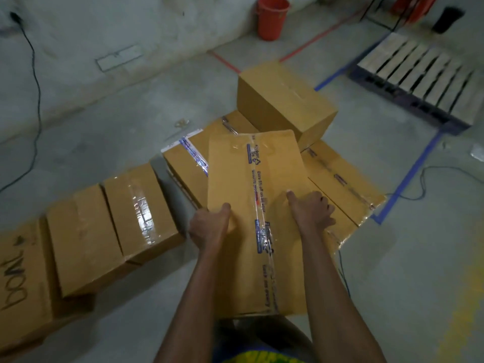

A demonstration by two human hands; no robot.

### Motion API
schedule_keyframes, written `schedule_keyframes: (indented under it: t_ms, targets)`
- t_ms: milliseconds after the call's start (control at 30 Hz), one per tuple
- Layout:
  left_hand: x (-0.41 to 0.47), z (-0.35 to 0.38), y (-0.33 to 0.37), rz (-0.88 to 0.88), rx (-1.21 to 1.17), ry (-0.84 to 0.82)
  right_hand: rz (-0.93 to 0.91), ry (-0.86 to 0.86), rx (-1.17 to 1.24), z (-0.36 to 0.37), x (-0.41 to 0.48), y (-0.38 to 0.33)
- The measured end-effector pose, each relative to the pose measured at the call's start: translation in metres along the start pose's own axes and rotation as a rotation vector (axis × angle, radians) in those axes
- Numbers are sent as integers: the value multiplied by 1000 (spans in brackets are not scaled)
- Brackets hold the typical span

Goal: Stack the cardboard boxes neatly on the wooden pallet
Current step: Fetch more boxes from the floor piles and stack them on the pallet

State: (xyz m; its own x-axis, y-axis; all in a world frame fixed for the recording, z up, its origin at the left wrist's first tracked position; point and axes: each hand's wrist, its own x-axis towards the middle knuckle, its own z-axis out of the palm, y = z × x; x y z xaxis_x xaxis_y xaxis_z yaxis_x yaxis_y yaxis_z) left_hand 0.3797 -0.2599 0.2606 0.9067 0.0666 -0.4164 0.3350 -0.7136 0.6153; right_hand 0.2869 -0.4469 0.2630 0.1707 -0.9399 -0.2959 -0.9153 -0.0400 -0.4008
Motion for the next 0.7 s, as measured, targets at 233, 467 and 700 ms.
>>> schedule_keyframes:
  t_ms: [233, 467, 700]
  targets:
    - [86, 37, 75, -19, -71, -23, -26, -18, -58, 28, 104, -92]
    - [234, 89, 130, -109, -104, -122, -102, -46, -179, 117, 228, -217]
    - [381, 158, 180, -15, -91, -181, -80, -51, -188, 211, 365, -315]
